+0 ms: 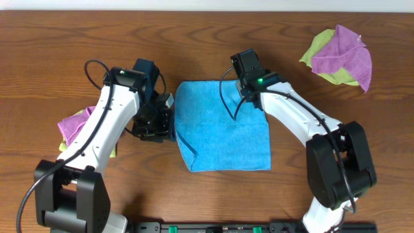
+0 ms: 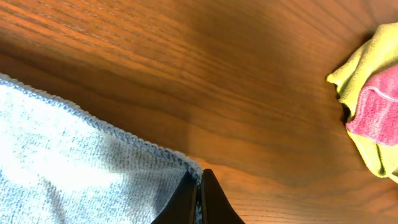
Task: Fold the cloth
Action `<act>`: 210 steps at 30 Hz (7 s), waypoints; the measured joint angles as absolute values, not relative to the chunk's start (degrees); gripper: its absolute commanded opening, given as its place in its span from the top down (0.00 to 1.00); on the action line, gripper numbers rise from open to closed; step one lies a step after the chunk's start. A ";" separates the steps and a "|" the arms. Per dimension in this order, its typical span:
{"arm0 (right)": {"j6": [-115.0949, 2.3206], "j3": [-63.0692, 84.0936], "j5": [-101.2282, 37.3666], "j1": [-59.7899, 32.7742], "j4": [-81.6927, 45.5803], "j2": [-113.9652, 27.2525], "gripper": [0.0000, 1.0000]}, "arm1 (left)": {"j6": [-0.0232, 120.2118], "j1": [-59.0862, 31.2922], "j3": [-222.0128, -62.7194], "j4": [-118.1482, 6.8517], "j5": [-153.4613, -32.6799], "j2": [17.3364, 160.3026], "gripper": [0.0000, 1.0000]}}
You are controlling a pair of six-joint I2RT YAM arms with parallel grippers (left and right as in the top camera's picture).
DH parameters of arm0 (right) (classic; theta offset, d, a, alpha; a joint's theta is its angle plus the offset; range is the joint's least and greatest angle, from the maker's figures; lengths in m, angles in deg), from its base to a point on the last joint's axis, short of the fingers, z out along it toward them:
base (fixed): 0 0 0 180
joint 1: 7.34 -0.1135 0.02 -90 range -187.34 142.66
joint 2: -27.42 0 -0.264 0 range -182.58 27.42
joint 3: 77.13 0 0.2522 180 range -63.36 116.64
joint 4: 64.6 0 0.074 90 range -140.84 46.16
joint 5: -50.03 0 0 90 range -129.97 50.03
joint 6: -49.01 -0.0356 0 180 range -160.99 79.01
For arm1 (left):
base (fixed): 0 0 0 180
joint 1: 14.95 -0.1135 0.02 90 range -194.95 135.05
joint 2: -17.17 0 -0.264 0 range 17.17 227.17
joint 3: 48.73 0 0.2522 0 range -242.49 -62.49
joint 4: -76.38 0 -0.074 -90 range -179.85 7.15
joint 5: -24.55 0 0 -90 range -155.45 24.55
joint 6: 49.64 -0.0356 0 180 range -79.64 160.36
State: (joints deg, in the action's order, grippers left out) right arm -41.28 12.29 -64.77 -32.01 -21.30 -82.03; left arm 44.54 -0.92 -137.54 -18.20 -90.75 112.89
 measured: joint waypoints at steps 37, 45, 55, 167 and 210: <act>-49.74 12.34 -66.72 -34.94 -3.75 -78.86 0.41 | 43.08 0.08 -137.56 -19.77 -94.01 112.89 0.16; -58.86 12.34 -52.64 -34.06 4.71 -65.25 0.43 | 43.45 6.64 -137.62 -22.70 -93.03 112.89 0.13; -61.48 12.34 -48.03 -33.87 9.12 -58.95 0.46 | 45.05 13.39 -137.64 -29.63 -91.43 113.68 0.18; -71.58 10.96 -36.64 -18.11 37.58 -24.13 0.35 | 82.84 21.61 -126.61 -20.49 -73.12 109.88 0.26; -69.00 -39.51 -3.75 3.79 -2.35 -22.58 0.28 | 111.49 20.15 -93.84 -46.24 -77.07 68.59 0.05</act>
State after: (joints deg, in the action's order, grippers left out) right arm -69.00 -39.51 -3.75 3.79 -2.35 -22.58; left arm 111.49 20.15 -93.84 -46.24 -77.07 68.59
